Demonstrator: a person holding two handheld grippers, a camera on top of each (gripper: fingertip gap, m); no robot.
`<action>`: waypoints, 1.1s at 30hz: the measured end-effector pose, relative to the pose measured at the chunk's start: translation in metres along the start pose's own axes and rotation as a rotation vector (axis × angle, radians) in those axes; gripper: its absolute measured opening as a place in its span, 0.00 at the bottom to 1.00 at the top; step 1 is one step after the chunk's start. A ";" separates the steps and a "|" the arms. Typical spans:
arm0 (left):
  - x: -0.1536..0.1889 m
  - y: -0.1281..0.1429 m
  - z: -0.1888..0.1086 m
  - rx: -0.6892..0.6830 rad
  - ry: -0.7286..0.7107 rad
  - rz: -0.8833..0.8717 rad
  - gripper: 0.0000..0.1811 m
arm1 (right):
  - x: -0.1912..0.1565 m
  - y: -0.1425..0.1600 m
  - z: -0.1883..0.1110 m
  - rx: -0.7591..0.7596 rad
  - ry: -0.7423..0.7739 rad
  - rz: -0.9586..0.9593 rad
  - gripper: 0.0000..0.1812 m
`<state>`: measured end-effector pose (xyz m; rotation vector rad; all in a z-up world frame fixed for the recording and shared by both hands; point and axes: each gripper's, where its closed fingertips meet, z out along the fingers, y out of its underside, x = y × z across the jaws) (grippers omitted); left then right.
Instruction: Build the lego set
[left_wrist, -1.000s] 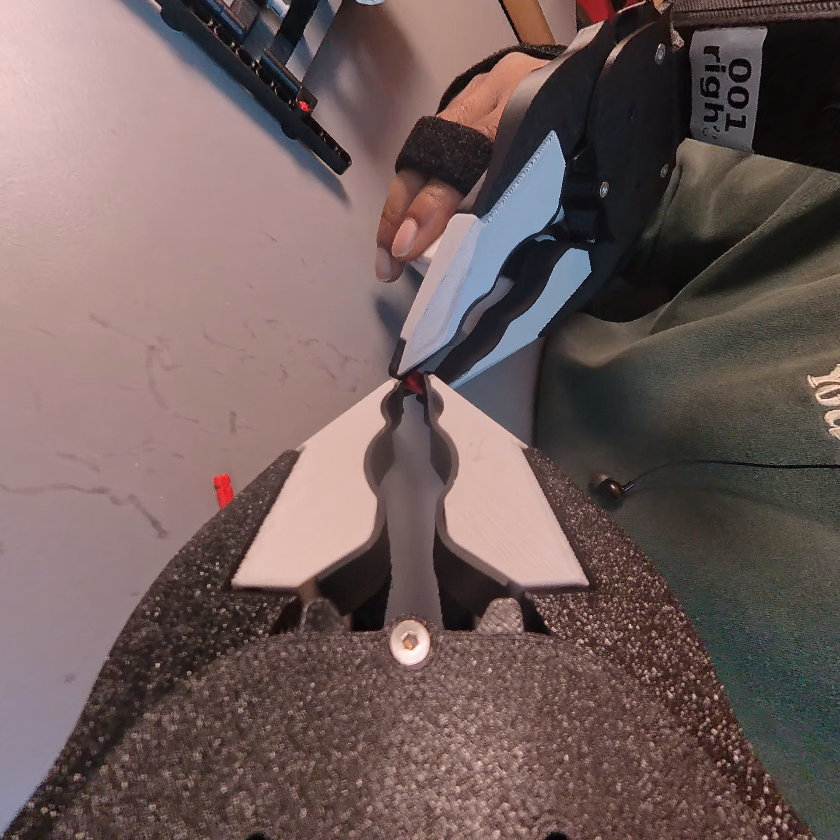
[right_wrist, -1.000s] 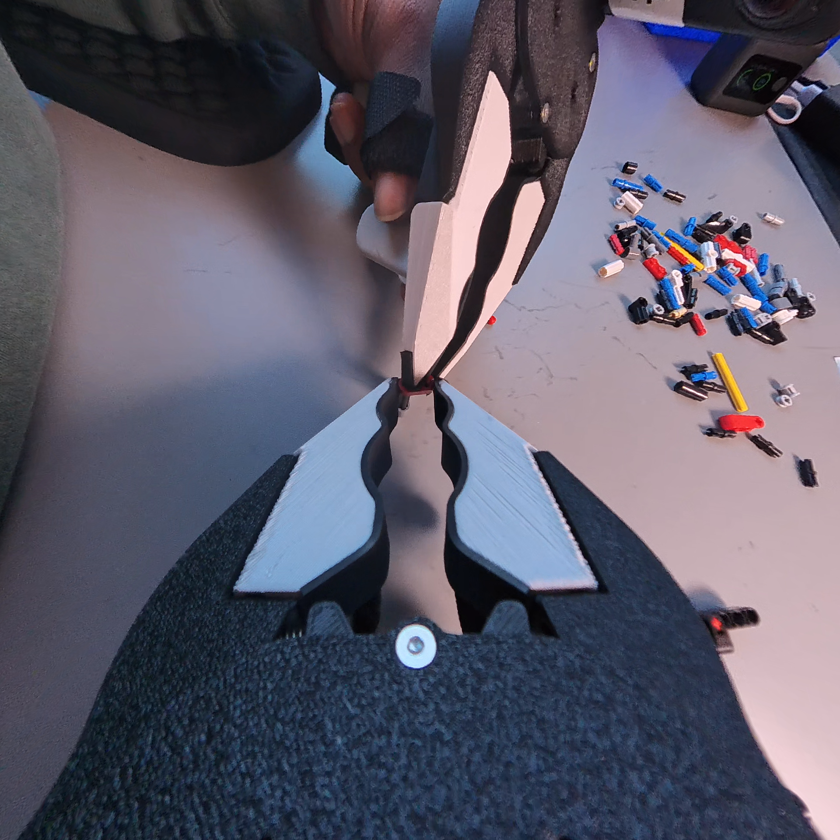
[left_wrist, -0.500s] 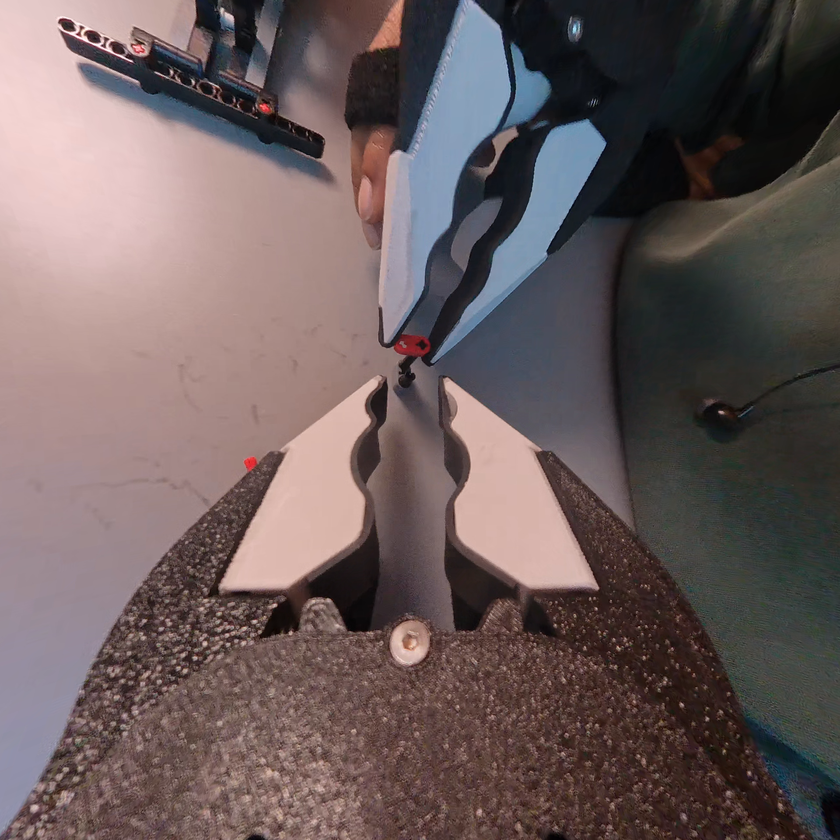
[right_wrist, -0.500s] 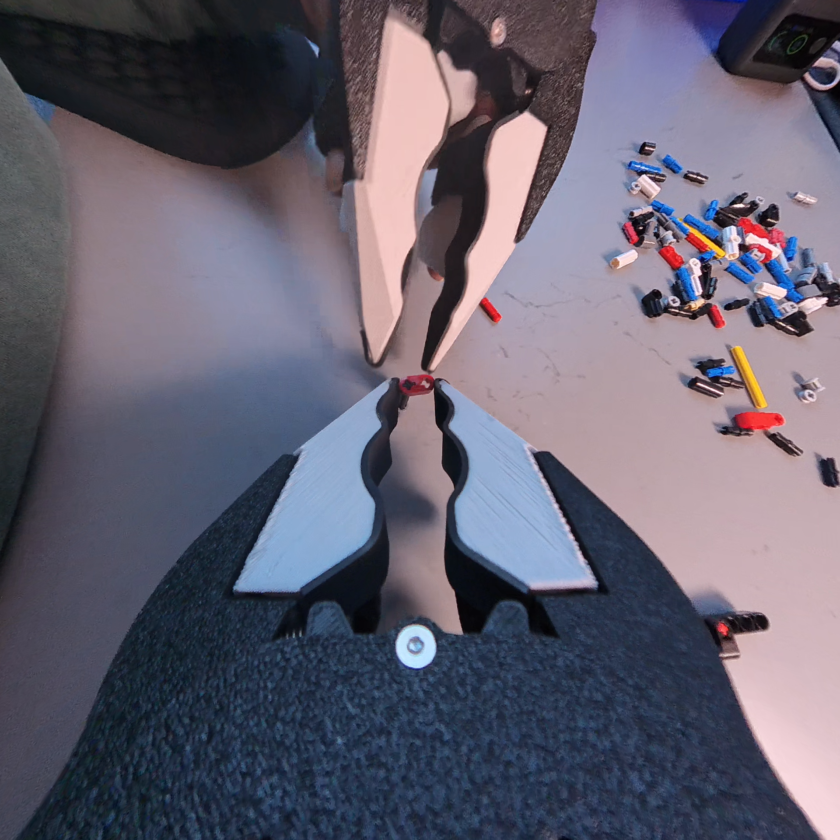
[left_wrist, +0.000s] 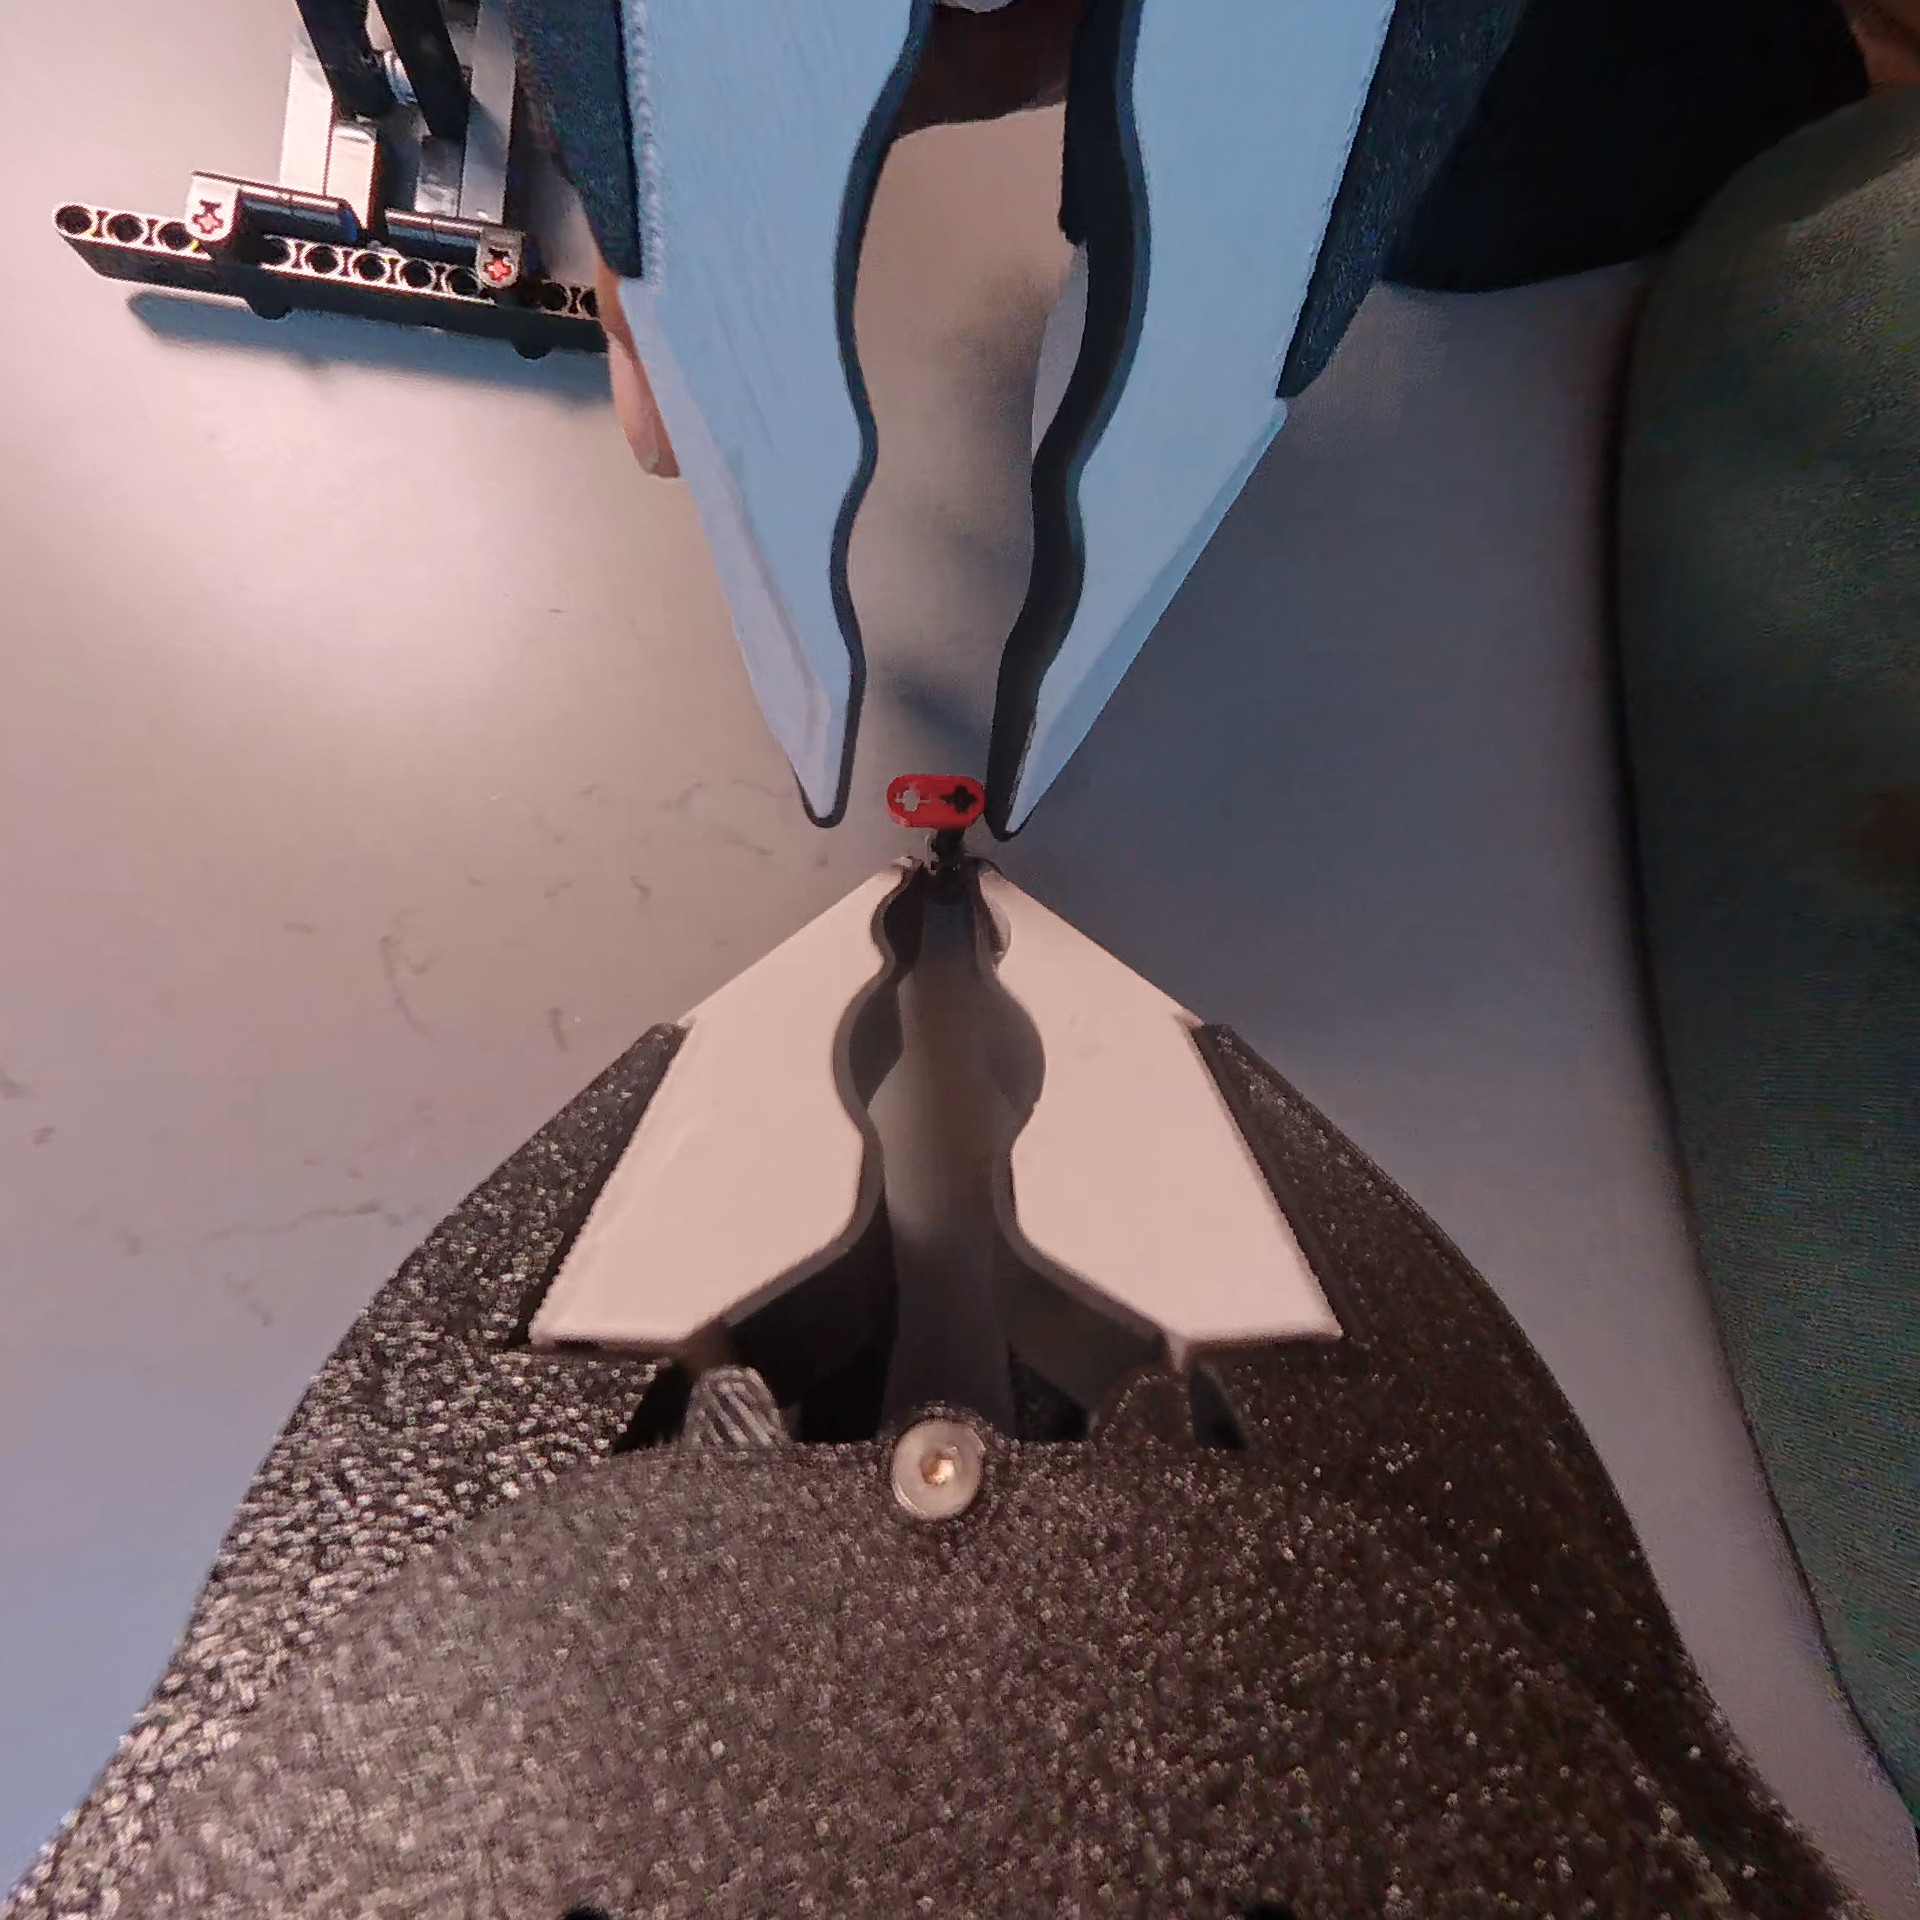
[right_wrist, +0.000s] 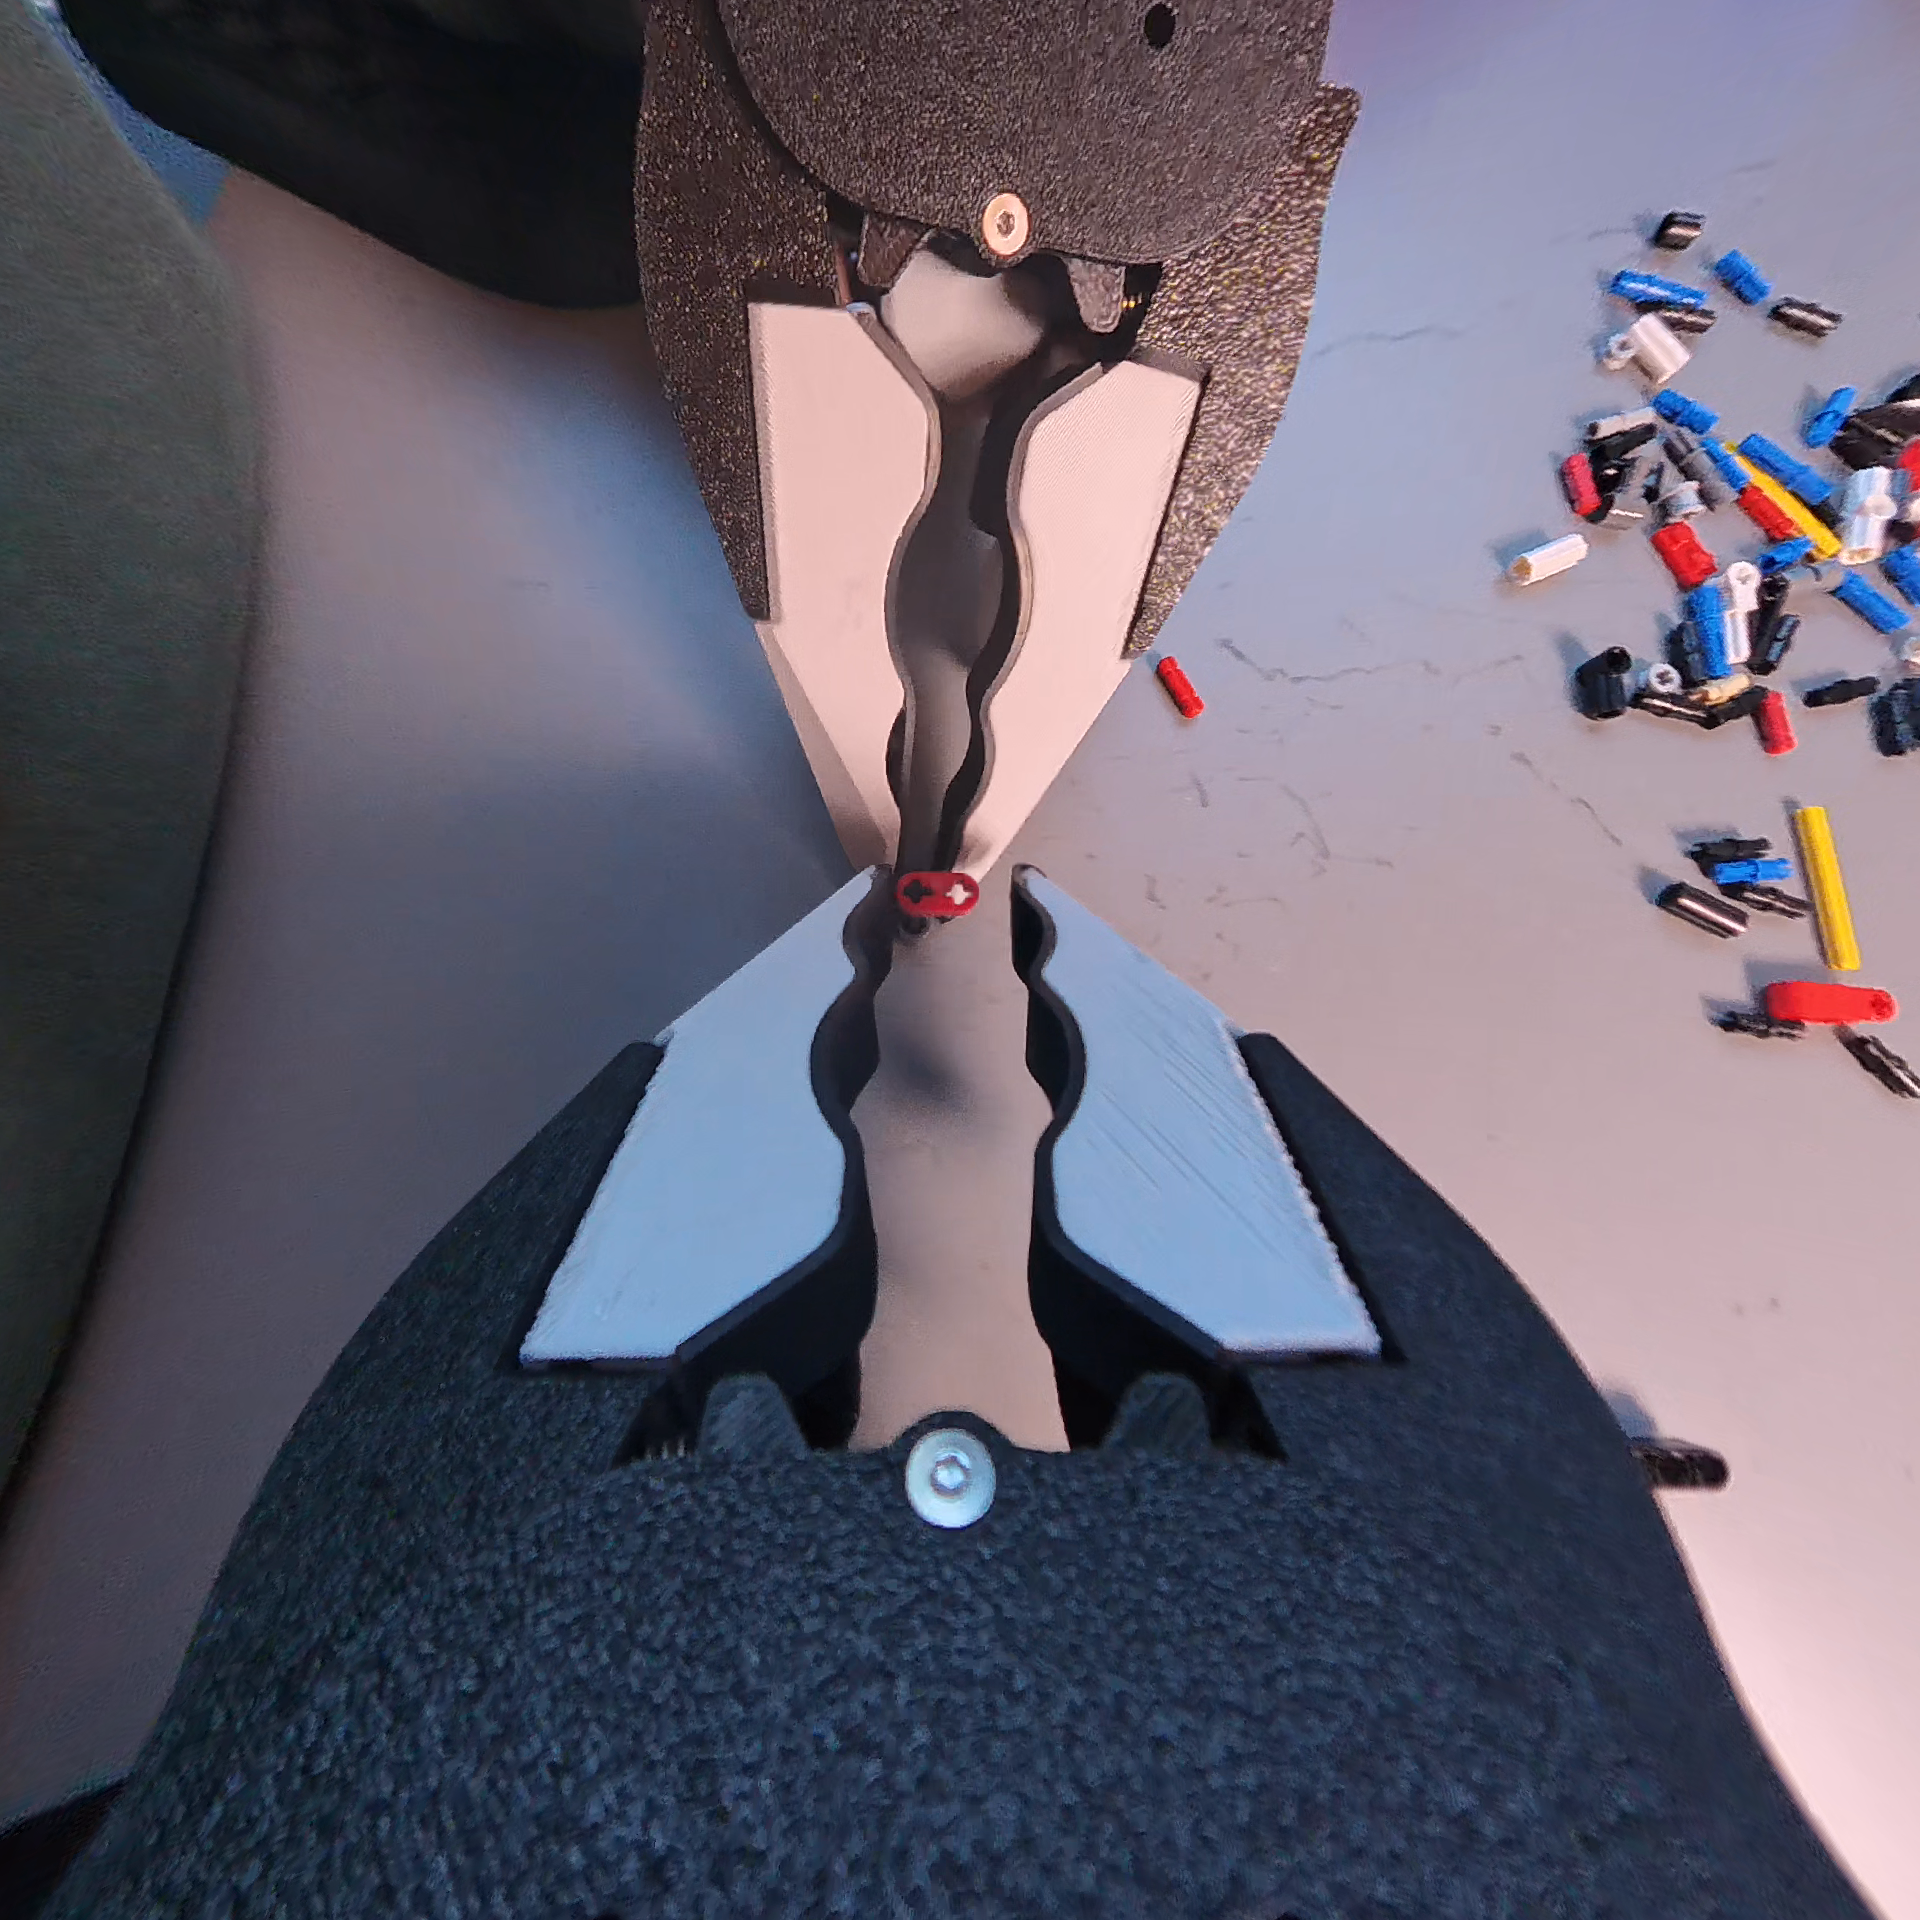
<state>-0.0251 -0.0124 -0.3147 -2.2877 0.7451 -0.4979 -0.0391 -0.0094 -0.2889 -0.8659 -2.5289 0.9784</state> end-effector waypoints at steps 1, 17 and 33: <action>0.000 0.000 0.000 0.000 -0.004 0.004 0.04 | -0.001 -0.001 0.000 -0.016 -0.018 -0.001 0.11; 0.001 0.001 0.000 0.019 -0.001 -0.014 0.04 | -0.003 0.001 0.002 -0.179 -0.046 0.029 0.08; 0.002 0.003 0.001 0.019 0.020 -0.004 0.04 | -0.008 0.018 0.016 -0.241 -0.068 0.057 0.08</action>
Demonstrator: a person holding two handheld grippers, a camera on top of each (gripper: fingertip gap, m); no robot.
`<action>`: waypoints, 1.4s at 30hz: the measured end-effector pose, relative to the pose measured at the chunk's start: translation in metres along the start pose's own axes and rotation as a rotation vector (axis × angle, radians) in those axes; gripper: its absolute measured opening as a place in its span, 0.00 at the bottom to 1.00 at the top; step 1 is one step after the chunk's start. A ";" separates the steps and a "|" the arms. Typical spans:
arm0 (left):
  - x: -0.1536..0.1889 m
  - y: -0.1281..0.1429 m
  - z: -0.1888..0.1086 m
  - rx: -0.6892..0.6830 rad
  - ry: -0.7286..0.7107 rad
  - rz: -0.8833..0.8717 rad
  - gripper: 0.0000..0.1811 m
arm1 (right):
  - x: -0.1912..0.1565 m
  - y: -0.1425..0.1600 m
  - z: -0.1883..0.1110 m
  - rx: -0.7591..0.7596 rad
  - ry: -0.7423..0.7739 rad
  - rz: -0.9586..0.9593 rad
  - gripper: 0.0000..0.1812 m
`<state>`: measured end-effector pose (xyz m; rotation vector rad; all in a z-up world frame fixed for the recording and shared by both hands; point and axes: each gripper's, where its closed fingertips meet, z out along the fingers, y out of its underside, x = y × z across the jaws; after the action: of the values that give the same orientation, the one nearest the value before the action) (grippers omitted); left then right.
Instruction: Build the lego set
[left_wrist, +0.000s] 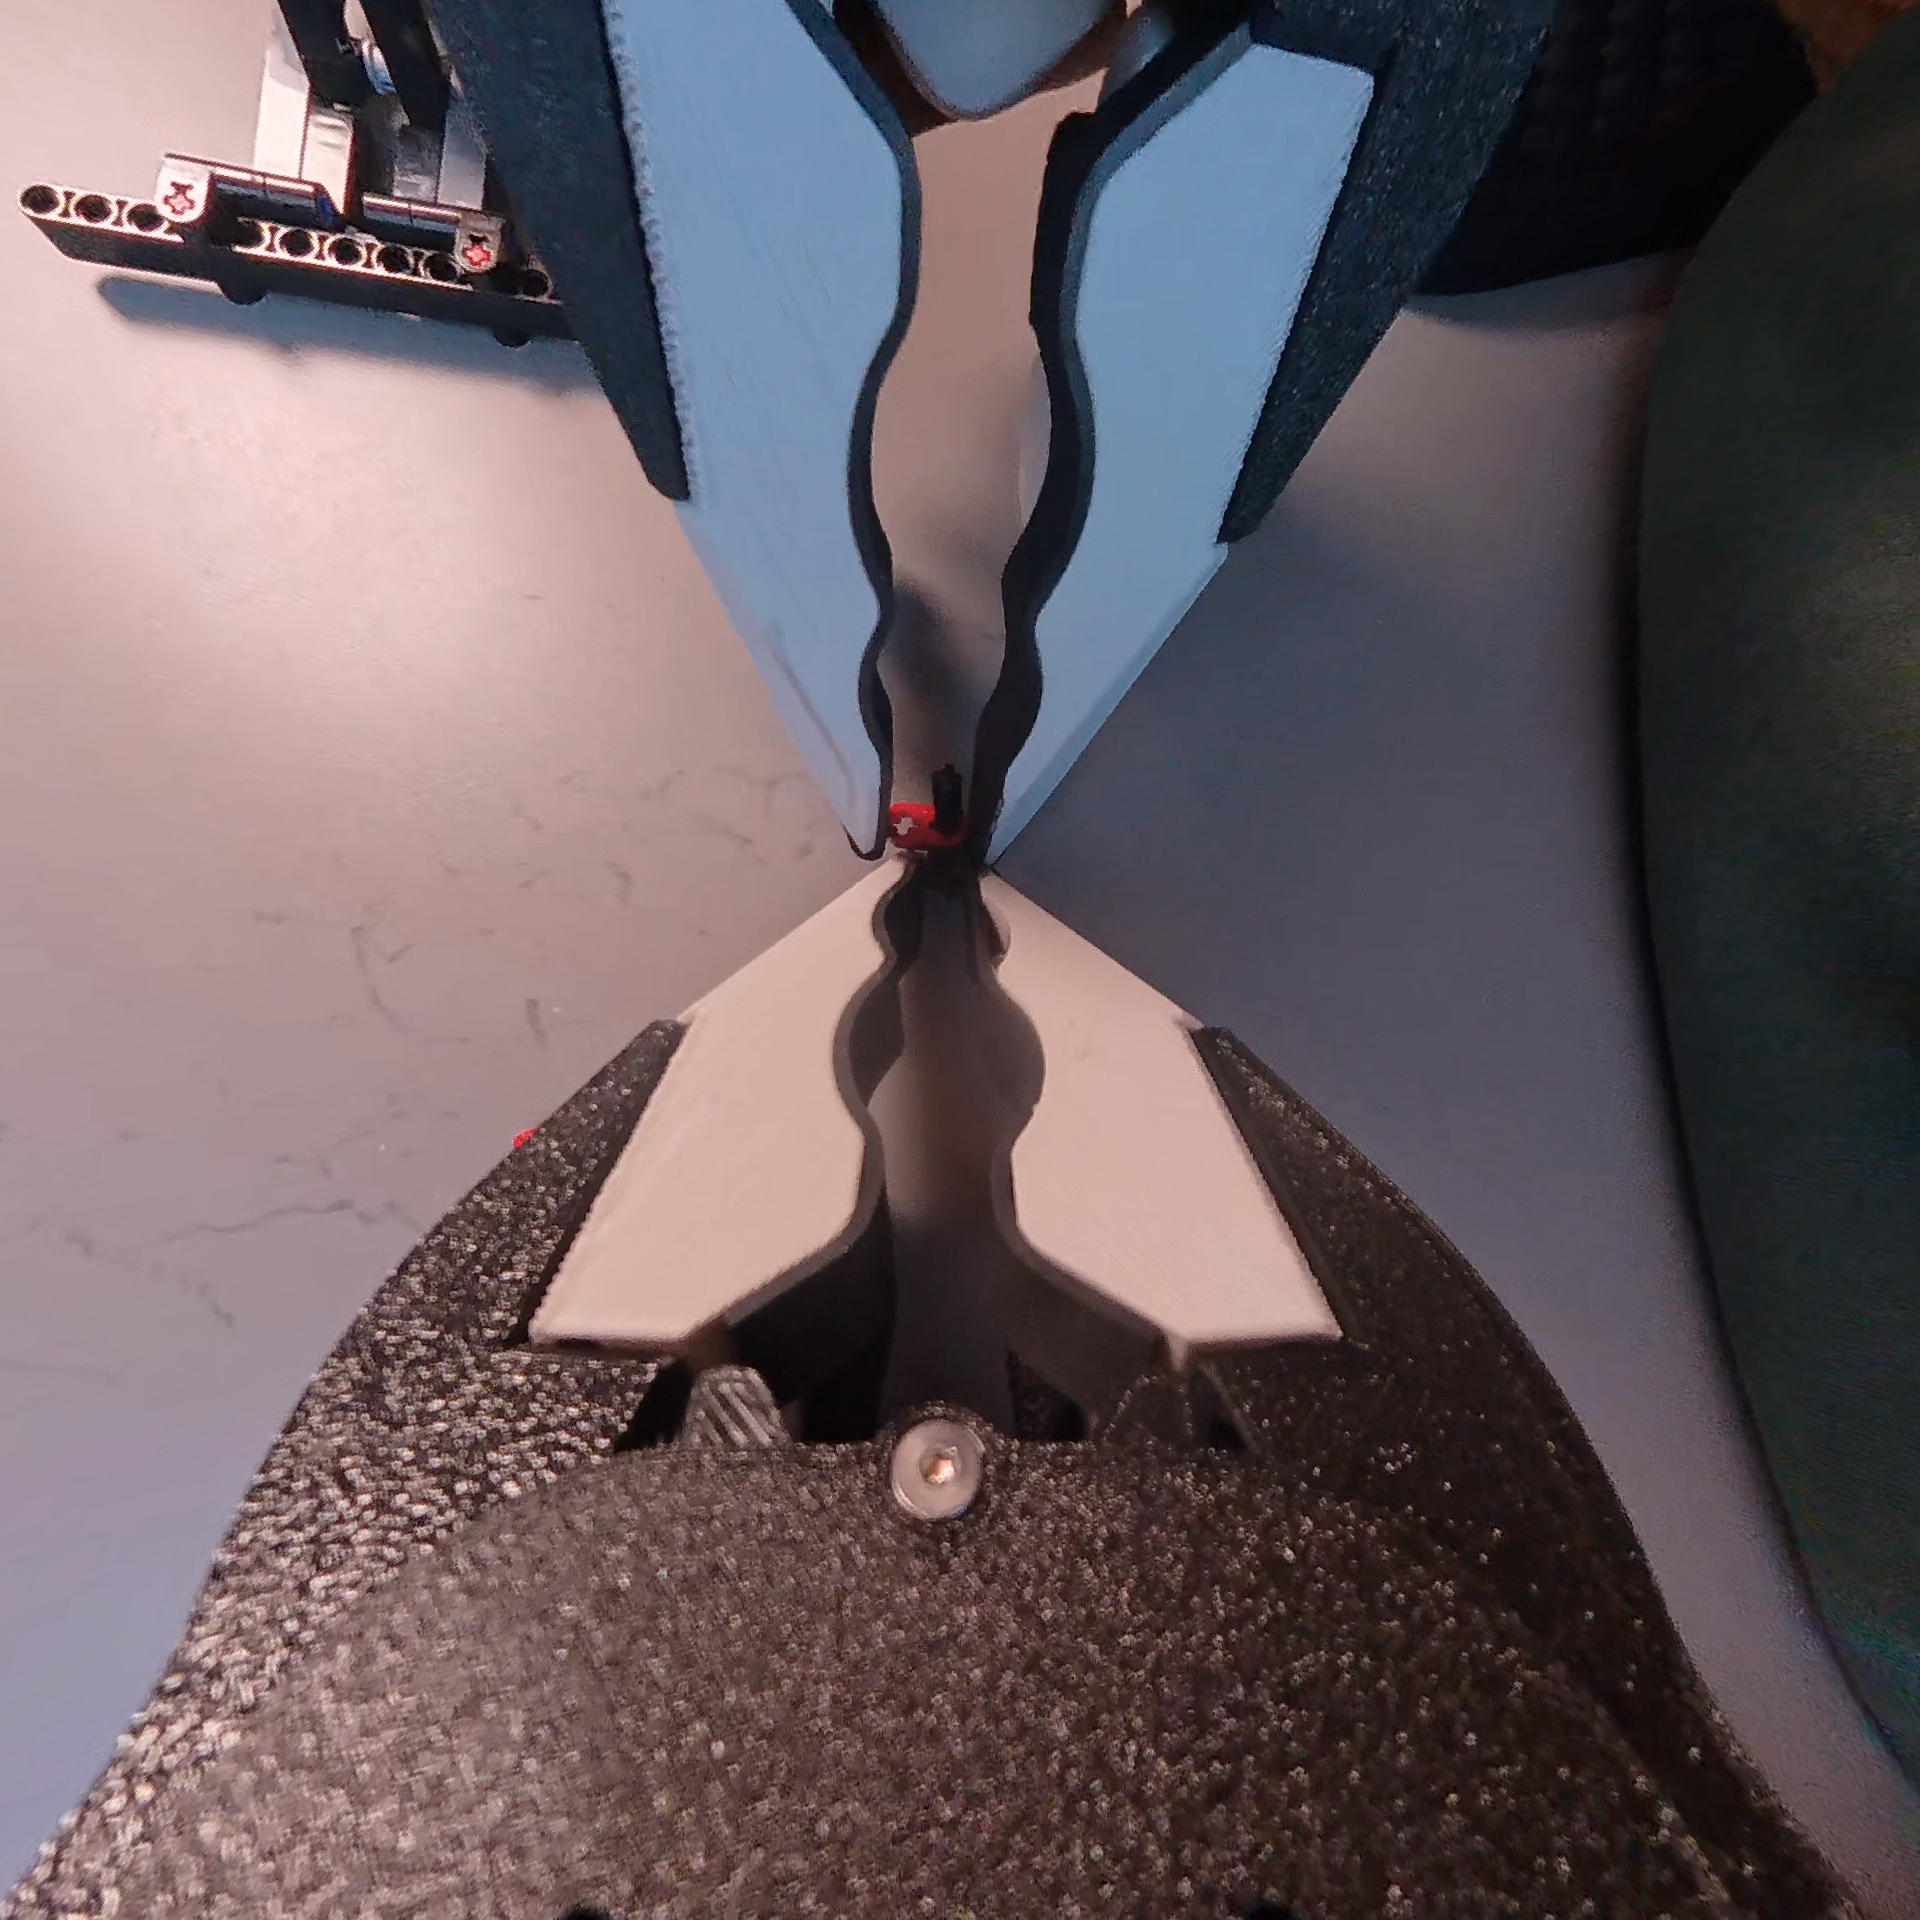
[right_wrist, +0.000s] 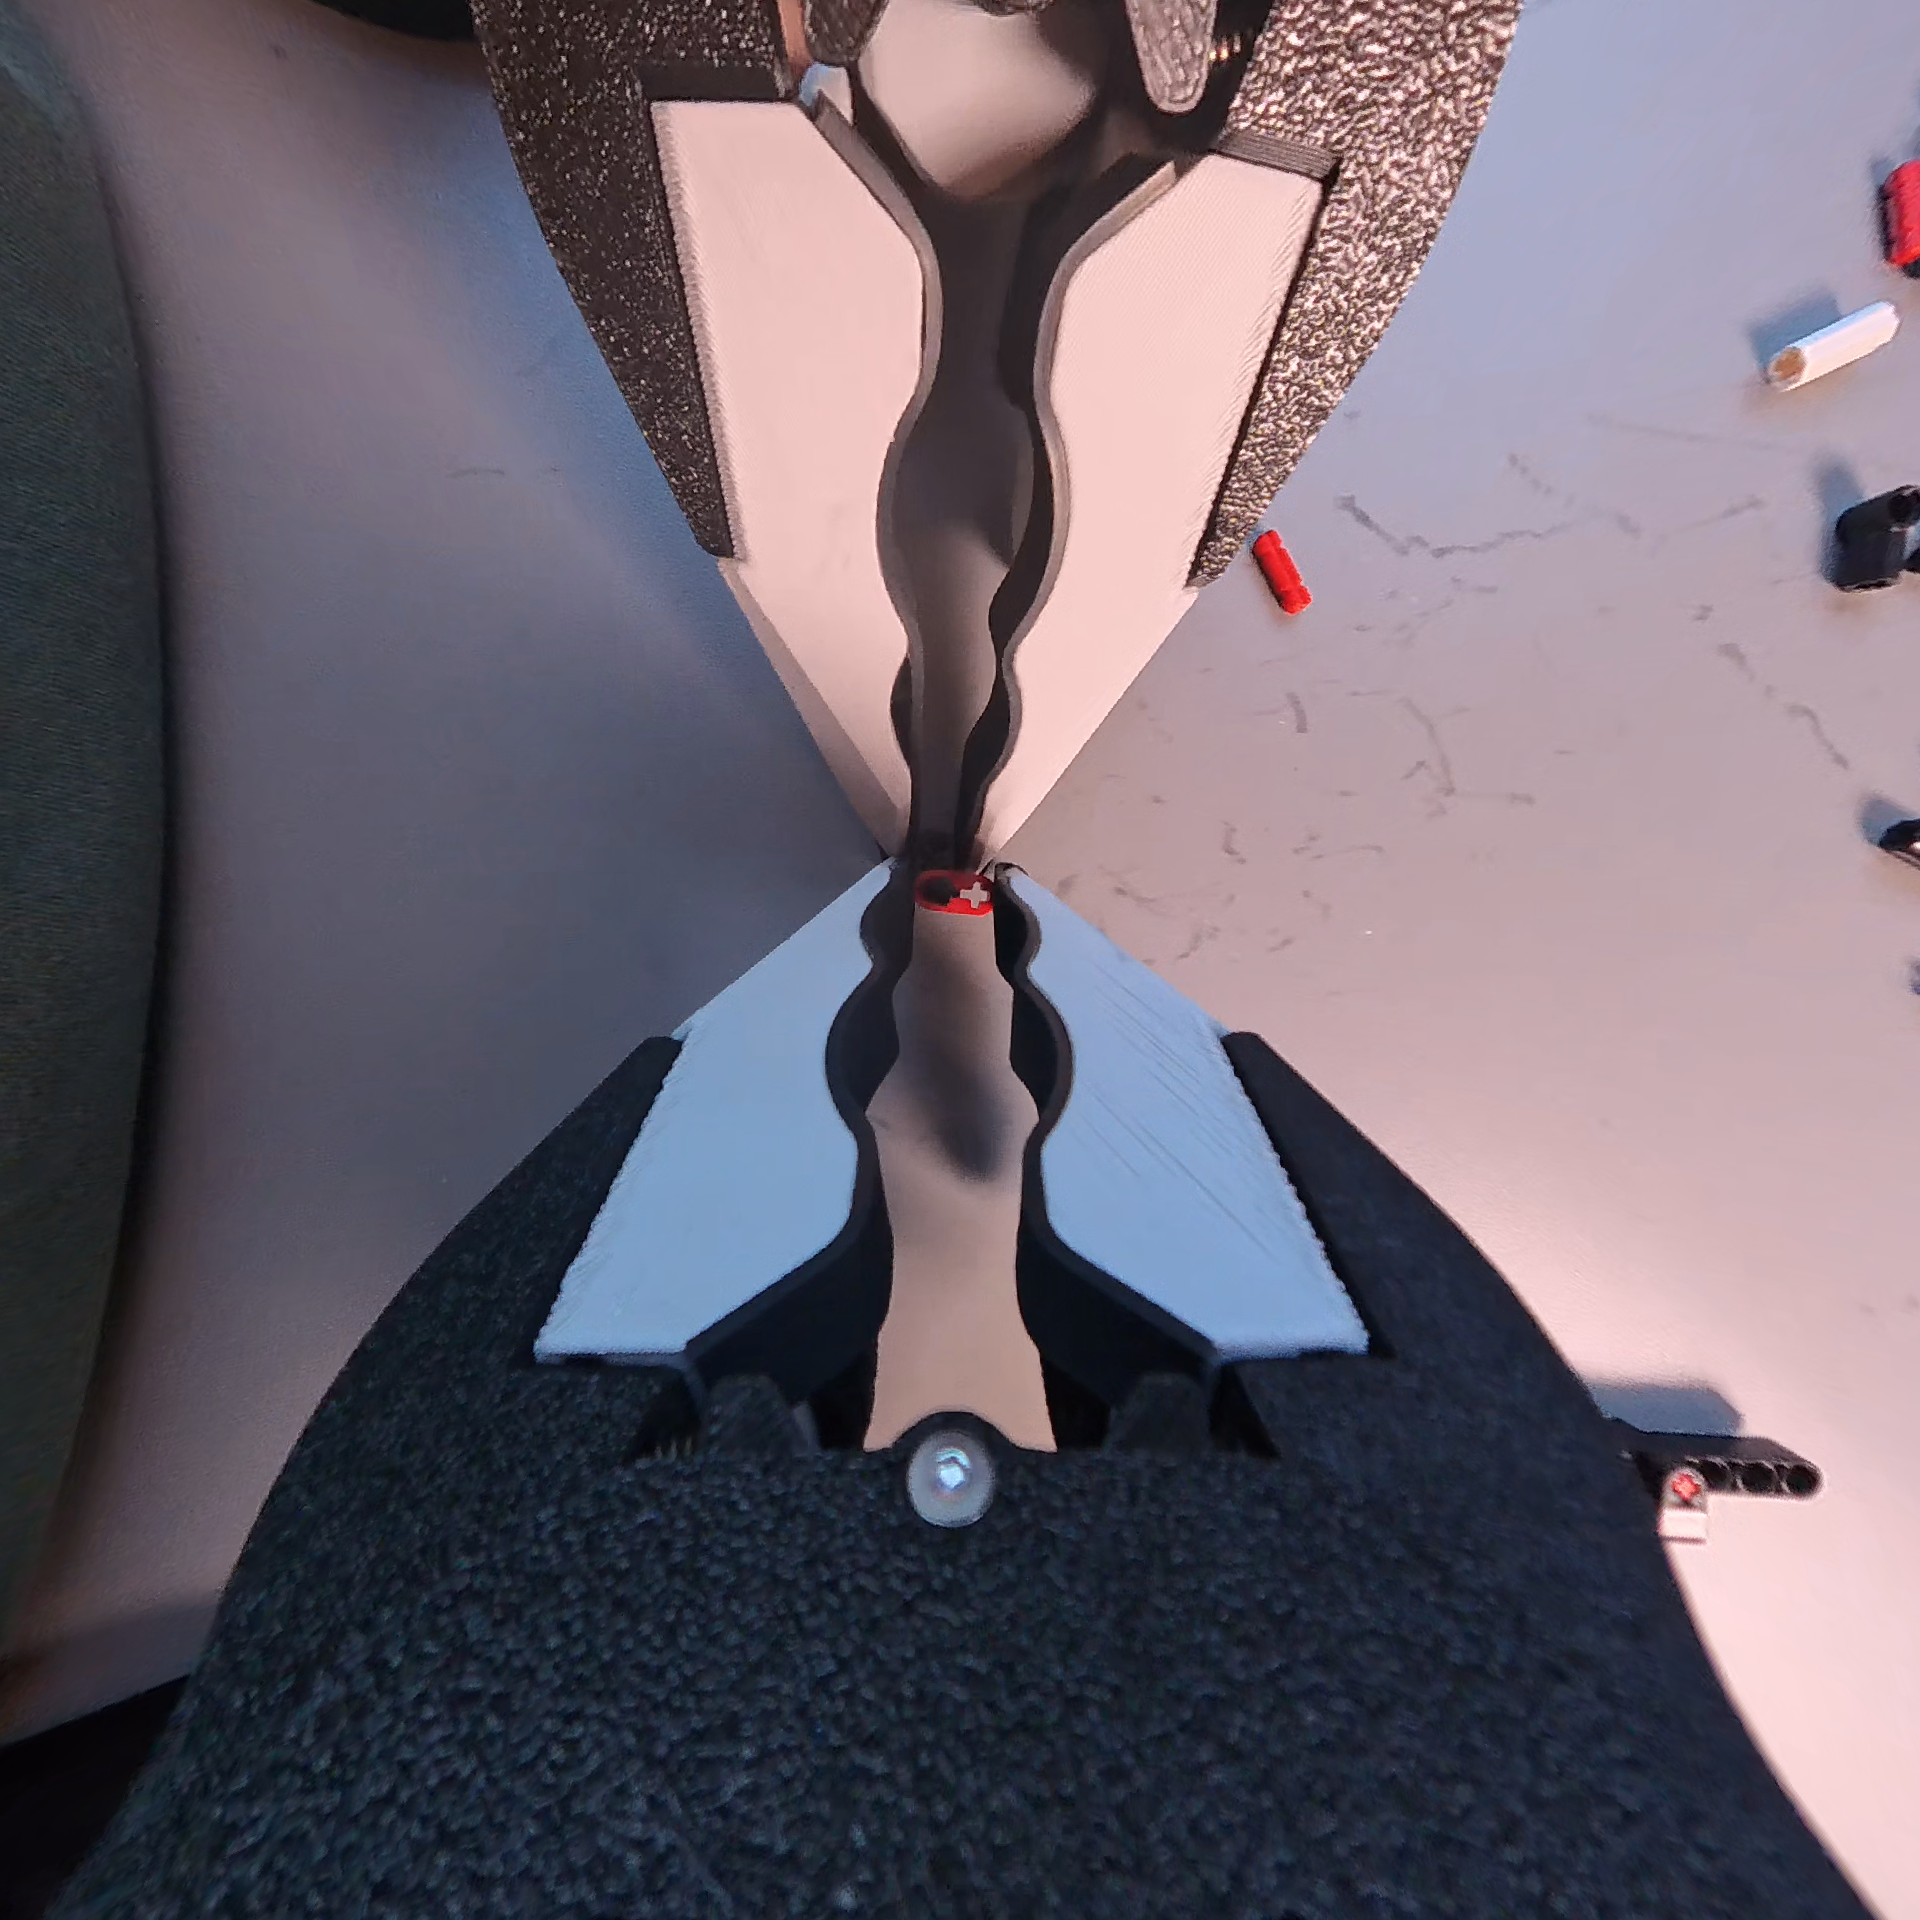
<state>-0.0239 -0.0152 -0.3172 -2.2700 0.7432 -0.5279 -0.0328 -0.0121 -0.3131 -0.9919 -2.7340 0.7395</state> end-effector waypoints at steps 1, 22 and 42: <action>0.000 0.000 0.000 0.003 -0.003 0.008 0.04 | 0.000 0.000 0.000 0.001 0.000 0.007 0.08; 0.003 0.006 -0.008 -0.026 -0.008 0.063 0.06 | -0.007 -0.004 -0.006 0.090 0.065 0.021 0.18; 0.004 0.000 -0.011 0.008 0.004 0.025 0.10 | -0.001 -0.002 -0.003 0.076 0.107 -0.017 0.09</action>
<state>-0.0263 -0.0227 -0.3090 -2.2504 0.7689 -0.5229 -0.0324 -0.0123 -0.3096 -0.9625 -2.5994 0.7589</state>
